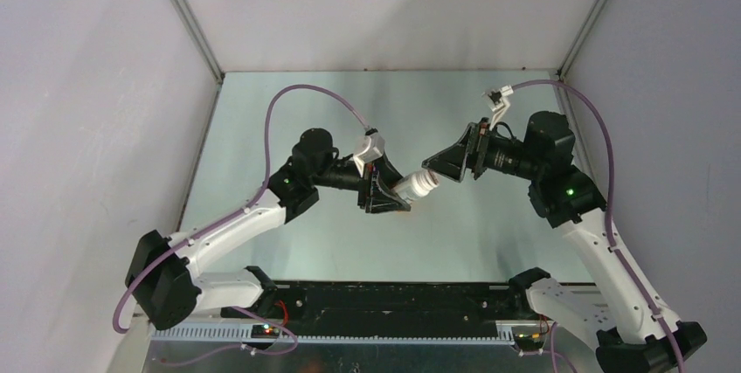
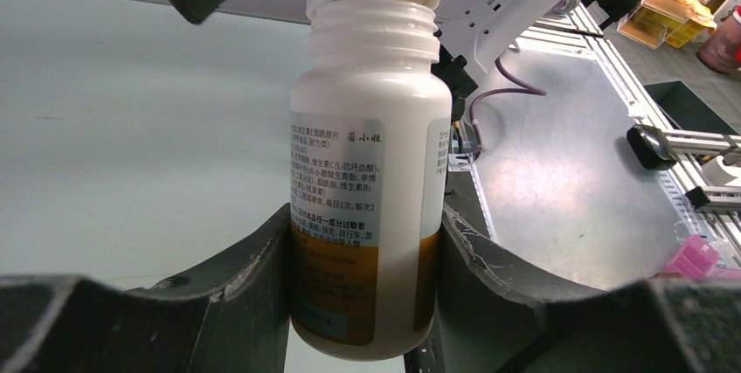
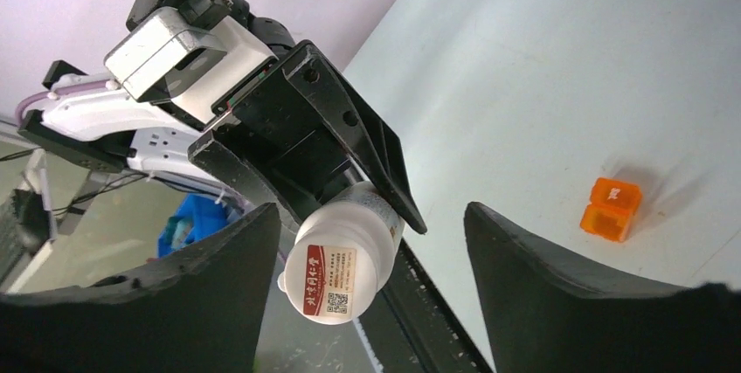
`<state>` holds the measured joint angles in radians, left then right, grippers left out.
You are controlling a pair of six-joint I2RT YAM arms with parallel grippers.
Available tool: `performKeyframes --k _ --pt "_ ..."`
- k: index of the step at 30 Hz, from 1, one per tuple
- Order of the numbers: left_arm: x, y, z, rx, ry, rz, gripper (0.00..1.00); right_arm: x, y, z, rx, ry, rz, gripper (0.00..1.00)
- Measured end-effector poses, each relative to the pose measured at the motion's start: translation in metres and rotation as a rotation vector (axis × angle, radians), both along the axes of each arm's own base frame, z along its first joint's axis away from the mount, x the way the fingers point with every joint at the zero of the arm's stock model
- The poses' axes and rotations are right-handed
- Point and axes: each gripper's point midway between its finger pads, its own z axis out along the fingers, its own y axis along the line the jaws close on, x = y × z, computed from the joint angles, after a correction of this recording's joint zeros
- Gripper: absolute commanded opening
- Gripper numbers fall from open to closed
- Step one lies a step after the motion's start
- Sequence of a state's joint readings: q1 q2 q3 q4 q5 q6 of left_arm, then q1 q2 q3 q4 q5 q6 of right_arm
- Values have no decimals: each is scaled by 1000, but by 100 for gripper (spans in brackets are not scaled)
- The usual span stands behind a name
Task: Sort the pills into containers
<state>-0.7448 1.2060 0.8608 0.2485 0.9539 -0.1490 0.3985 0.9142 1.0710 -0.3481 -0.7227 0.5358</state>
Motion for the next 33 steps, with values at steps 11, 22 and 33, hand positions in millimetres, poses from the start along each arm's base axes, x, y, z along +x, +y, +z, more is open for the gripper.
performKeyframes --k 11,22,33 --pt "0 2 -5 20 -4 7 0 -22 9 -5 -72 -116 62 93" --pt "3 6 -12 55 -5 42 0 -13 -7 -29 -188 -103 -28 79" --pt "3 10 -5 43 -26 57 0 9 -34 -32 -192 -48 -162 57"
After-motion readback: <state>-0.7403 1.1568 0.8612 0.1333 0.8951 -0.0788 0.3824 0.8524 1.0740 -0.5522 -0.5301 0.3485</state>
